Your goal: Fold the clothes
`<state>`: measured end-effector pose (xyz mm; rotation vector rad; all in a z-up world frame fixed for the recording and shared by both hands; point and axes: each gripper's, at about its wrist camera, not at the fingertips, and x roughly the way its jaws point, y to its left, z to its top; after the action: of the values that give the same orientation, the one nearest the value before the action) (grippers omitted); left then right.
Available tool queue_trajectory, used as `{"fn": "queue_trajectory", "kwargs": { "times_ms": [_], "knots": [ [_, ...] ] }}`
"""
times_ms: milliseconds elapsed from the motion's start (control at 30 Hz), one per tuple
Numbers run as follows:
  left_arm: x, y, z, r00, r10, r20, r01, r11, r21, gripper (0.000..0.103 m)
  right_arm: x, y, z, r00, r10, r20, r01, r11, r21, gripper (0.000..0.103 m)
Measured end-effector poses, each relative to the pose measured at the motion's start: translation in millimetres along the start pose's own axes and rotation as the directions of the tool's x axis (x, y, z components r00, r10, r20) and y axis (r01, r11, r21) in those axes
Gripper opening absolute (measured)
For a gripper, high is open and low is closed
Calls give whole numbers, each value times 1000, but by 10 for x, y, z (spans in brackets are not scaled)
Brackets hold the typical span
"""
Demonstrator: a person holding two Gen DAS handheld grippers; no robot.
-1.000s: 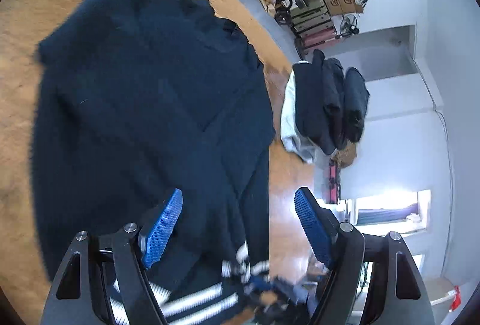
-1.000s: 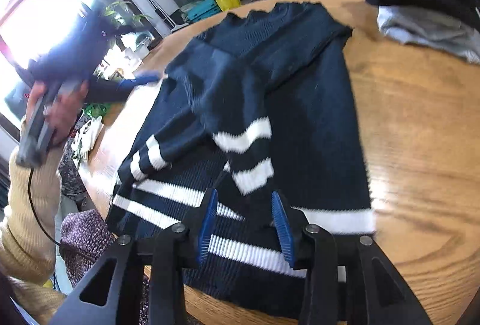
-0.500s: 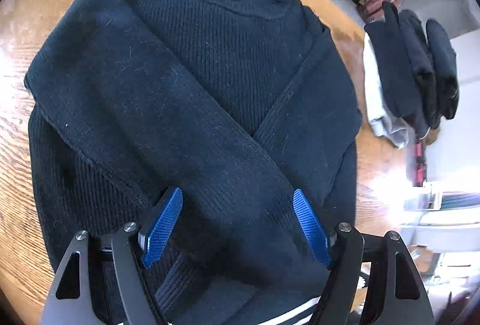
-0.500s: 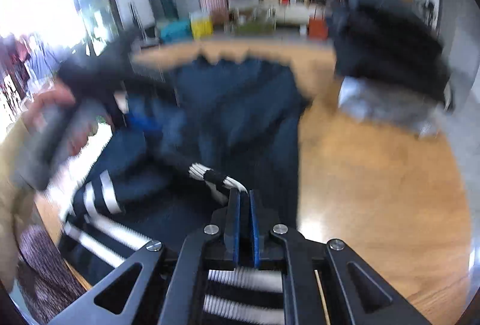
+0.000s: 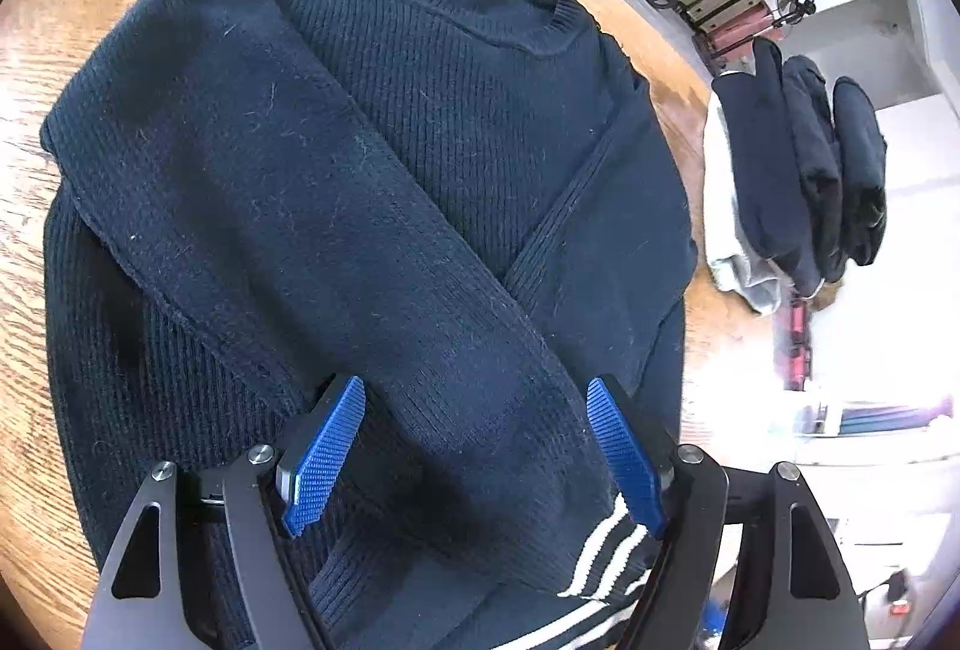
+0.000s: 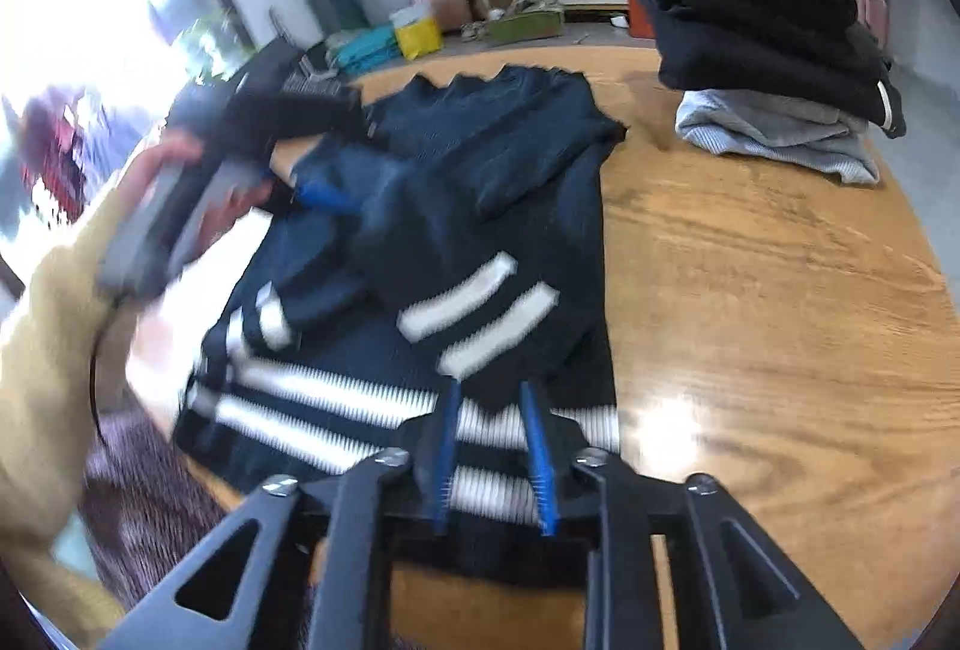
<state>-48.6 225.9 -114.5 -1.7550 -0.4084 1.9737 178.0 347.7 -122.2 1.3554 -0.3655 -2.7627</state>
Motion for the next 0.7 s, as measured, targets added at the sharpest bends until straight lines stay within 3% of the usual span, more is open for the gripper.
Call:
{"fn": "queue_trajectory", "kwargs": {
  "times_ms": [100,167,233,300,433,533,633,667,700],
  "knots": [
    [-139,106,-159,999,17,31,-17,1000,0,77,220,64,229,1000,18,14,-18,1000,-16,40],
    [-256,217,-319,994,91,65,-92,996,9,77,432,121,391,999,32,24,-32,999,-9,43],
    [-328,326,-481,965,254,67,-257,966,29,77,617,139,467,1000,18,7,-18,1000,14,46],
    [-444,477,-666,935,344,84,-348,936,45,77,795,147,524,1000,2,-13,-1,999,40,46],
    [-777,608,-1047,941,293,171,-305,951,54,77,856,40,337,997,-50,-59,56,993,105,44],
    [-953,554,-1332,928,238,286,-269,960,74,77,752,45,259,998,-41,-57,47,992,113,47],
    [-964,447,-1566,861,280,425,-347,934,87,78,720,210,437,999,53,2,-53,996,71,44],
    [-930,416,-1618,845,286,452,-364,927,94,78,722,271,512,997,78,25,-79,995,56,41],
    [-878,403,-1624,845,270,462,-352,930,101,78,761,332,597,995,90,39,-91,995,46,40]
  ]
}}
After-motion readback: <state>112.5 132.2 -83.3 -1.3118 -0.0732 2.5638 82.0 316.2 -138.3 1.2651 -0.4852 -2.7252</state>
